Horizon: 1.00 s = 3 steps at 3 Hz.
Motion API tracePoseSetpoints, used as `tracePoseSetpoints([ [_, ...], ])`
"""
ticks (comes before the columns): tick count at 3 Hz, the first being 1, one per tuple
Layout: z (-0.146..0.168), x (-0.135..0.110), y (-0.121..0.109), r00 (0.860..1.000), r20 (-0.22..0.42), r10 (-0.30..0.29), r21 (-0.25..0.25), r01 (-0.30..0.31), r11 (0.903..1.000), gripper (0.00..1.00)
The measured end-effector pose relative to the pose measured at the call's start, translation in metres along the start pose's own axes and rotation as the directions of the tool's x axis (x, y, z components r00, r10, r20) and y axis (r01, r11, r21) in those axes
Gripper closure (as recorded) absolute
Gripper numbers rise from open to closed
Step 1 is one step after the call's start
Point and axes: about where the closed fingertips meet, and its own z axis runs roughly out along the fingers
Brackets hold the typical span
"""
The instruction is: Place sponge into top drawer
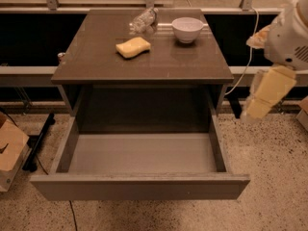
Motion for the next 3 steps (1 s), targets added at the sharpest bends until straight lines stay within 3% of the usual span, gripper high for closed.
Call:
tracePoseSetpoints([
  [2, 0.040, -0.044, -0.032, 0.989, 0.136, 0.051, 0.024, -0.054, 0.9982, 0.00],
  [3, 0.042, -0.046, -0.035, 0.988, 0.142, 0.054, 0.030, -0.059, 0.9978, 0.00],
])
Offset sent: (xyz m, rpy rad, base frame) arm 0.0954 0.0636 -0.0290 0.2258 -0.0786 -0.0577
